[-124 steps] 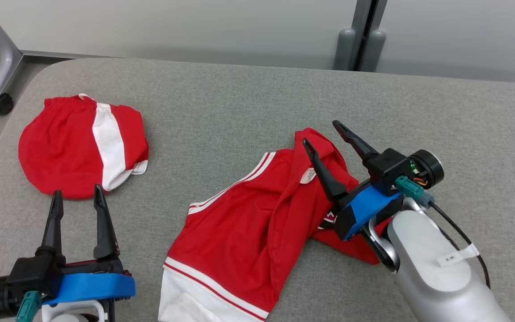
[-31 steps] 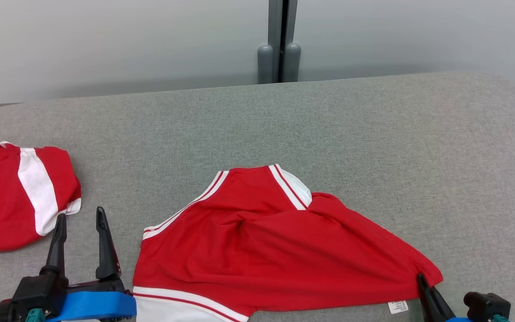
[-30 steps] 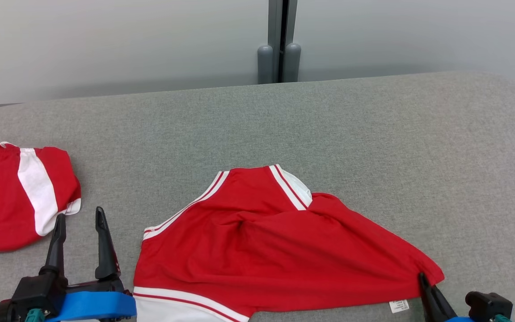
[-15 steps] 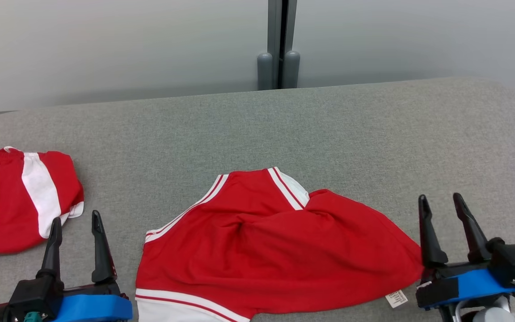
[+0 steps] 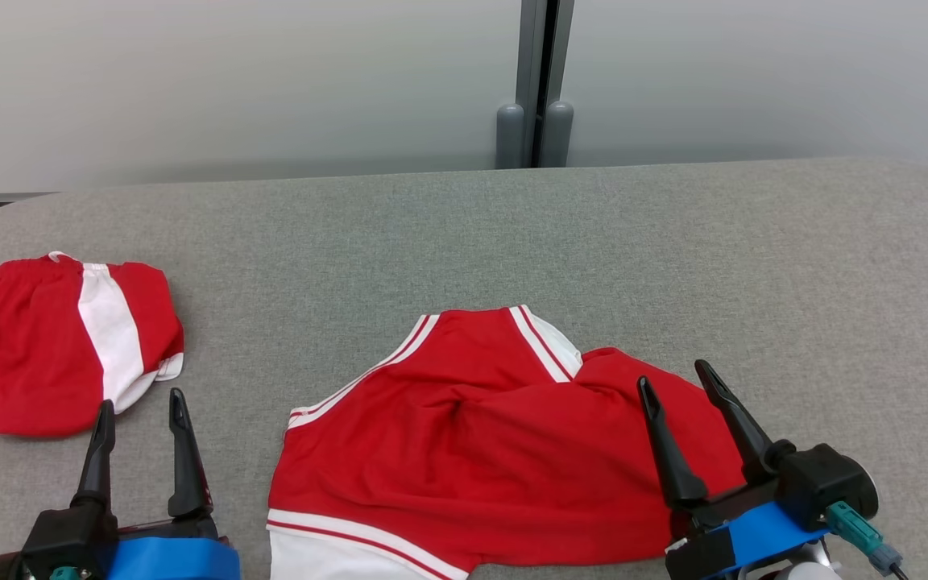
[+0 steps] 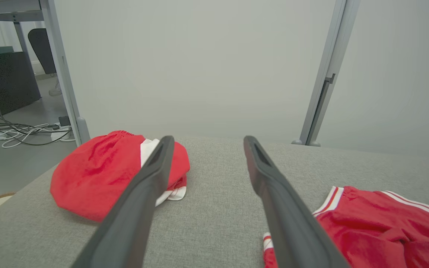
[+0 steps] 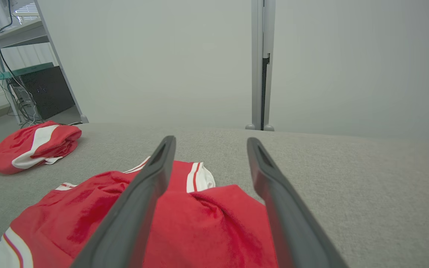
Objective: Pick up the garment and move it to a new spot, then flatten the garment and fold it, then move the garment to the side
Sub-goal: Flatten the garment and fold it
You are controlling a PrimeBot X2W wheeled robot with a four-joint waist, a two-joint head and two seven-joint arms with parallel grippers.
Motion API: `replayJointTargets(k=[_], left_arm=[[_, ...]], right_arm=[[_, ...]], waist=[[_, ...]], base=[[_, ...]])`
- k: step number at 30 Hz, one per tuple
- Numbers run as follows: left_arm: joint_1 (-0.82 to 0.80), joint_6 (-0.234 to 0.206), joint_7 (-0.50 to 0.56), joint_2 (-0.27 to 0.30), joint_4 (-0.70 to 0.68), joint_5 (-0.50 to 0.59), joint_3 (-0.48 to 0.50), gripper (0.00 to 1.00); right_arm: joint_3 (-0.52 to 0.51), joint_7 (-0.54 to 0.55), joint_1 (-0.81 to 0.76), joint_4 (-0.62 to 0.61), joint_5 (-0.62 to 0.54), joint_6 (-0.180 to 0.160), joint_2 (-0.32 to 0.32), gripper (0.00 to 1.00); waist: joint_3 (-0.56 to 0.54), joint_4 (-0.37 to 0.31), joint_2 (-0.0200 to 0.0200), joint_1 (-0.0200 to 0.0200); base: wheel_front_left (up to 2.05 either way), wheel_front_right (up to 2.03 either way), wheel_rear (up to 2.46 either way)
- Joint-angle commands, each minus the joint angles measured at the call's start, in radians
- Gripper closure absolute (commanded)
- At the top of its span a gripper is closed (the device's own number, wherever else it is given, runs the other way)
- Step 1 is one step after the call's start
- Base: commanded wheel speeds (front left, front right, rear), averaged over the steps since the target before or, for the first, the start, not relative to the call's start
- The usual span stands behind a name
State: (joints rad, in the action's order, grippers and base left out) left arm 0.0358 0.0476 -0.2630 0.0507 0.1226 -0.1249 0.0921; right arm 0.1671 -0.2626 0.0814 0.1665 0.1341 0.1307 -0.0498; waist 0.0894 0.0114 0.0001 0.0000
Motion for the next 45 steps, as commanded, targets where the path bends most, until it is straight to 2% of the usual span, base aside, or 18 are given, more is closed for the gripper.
replayJointTargets(k=[1,6,13,24,29,37,38,39,40,45], left_arm=[[0.007,-0.002,-0.003,0.0,-0.002,0.004,0.002,0.0],[0.007,0.002,-0.003,0.0,0.0,0.016,0.007,0.0],[-0.089,0.041,-0.003,0.025,0.069,0.065,-0.013,0.0],[-0.259,0.079,-0.003,0.1,0.395,0.055,-0.101,0.0],[-0.294,0.085,-0.003,0.114,0.537,0.033,-0.154,0.0],[-0.299,0.085,0.003,0.116,0.675,-0.051,-0.274,0.0],[-0.301,0.086,0.003,0.116,0.689,-0.064,-0.289,0.19],[-0.304,0.086,0.004,0.119,0.697,-0.075,-0.303,0.73],[-0.309,0.086,0.004,0.122,0.702,-0.088,-0.313,1.0],[-0.332,0.082,0.0,0.154,0.665,-0.13,-0.289,1.0]], right_arm=[[-0.003,-0.003,-0.009,0.001,0.005,0.0,-0.002,0.0],[-0.007,-0.003,-0.003,0.005,0.003,0.0,-0.001,0.0],[-0.015,-0.003,0.035,0.011,-0.014,0.0,-0.001,0.0],[-0.019,-0.003,0.078,0.023,-0.019,0.0,-0.001,0.0],[-0.026,-0.003,0.084,0.024,-0.018,0.0,-0.001,0.0],[-0.041,-0.003,0.082,0.025,-0.015,0.0,-0.001,0.0],[-0.039,-0.003,0.083,0.026,-0.014,0.0,-0.001,0.0],[-0.038,-0.003,0.083,0.028,-0.013,0.0,-0.001,0.0],[-0.037,-0.003,0.082,0.029,-0.013,0.0,-0.001,0.0],[-0.036,-0.003,0.07,0.033,-0.015,0.0,-0.001,0.0]], waist=[[0.002,0.001,-0.0001,0.0],[0.014,-0.01,-0.0001,0.0],[0.047,-0.03,-0.0001,0.0],[0.115,-0.085,-0.0001,0.0],[0.129,-0.105,-0.0001,0.0],[0.127,-0.108,-0.0001,0.0],[0.124,-0.107,-0.0001,0.0],[0.121,-0.104,-0.0001,0.0],[0.118,-0.102,-0.0001,0.0],[0.097,-0.091,-0.0001,0.0]], base=[[0.0,0.0,0.0],[0.0,0.0,0.0],[0.0,0.0,0.0],[0.0,0.0,0.0],[0.0,0.0,0.0],[0.0,0.0,0.0],[0.0,0.0,0.0],[0.0,0.0,0.0],[0.0,0.0,0.0],[0.0,0.0,0.0]])
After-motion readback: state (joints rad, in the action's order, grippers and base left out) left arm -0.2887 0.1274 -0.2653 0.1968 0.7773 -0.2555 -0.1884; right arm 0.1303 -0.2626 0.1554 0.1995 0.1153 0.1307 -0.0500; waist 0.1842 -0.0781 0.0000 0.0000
